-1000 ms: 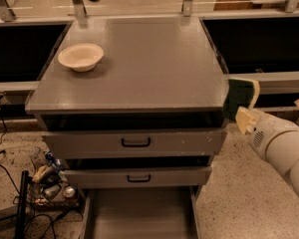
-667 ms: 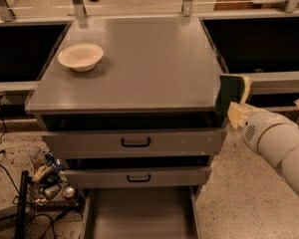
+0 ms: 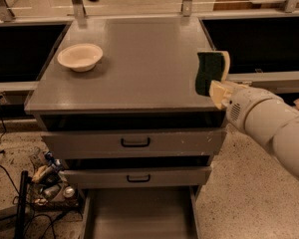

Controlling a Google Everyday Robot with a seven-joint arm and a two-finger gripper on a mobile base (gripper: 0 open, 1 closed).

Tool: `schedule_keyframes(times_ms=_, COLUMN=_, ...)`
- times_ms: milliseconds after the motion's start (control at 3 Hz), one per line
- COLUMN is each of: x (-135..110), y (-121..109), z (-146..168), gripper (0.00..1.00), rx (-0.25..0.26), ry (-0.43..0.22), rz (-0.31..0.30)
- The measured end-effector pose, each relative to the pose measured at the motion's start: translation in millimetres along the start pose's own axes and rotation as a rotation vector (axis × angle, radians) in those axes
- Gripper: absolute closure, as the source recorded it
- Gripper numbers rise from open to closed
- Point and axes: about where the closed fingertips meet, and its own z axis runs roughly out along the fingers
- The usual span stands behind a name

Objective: Pick sponge from bottom drawer and place on counter

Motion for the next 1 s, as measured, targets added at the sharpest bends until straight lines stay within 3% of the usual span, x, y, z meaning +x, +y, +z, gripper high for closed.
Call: schedule_keyframes(times_ms=1000, x=13.2, y=-4.9, z=23.3, gripper=1.00, rx=-0.019, ry=0.054, rz=0.028)
